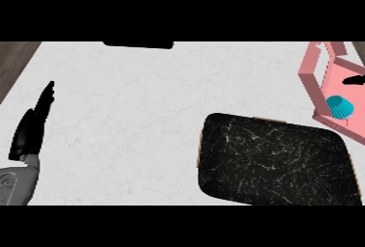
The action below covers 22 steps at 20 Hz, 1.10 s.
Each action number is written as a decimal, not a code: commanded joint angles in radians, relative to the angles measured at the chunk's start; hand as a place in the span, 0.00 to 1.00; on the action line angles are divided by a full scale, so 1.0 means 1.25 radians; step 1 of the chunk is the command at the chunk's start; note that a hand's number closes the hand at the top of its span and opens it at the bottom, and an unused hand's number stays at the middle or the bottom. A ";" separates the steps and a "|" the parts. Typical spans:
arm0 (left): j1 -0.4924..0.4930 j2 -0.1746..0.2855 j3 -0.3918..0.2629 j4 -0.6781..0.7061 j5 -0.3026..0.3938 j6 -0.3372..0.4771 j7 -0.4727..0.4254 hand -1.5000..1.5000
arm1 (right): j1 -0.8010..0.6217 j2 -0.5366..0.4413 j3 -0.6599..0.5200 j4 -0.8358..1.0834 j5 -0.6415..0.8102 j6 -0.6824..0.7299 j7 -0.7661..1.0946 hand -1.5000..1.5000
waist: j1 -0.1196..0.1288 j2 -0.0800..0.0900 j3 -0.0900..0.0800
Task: Pick the cupcake from the tray and place it in the cardboard box
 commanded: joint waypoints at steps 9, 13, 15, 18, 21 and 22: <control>0.006 0.014 0.008 -0.009 0.011 -0.022 -0.011 0.50 | 0.014 -0.168 -0.105 0.030 -0.108 0.197 0.051 0.00 | 0.011 0.011 0.004; 0.019 0.012 0.014 -0.006 0.012 -0.016 -0.021 0.50 | 0.076 -0.195 -0.110 0.025 -0.114 0.204 0.034 0.00 | 0.004 0.014 0.007; 0.001 0.006 0.008 -0.013 0.004 -0.005 -0.006 0.50 | 0.072 -0.227 -0.113 0.011 -0.117 0.201 0.046 0.00 | -0.001 0.018 0.009; 0.009 0.002 0.012 -0.012 0.013 -0.010 -0.006 0.50 | 0.105 -0.239 -0.113 0.003 -0.118 0.218 0.031 0.00 | -0.006 0.017 0.011; 0.003 0.007 0.018 -0.013 0.014 -0.007 -0.001 0.50 | 0.112 -0.251 -0.108 -0.008 -0.115 0.241 0.042 0.00 | -0.004 0.019 0.012; 0.016 0.003 0.014 -0.026 0.018 -0.013 -0.004 0.50 | 0.120 -0.258 -0.107 -0.011 -0.115 0.234 0.044 0.00 | 0.005 0.015 0.013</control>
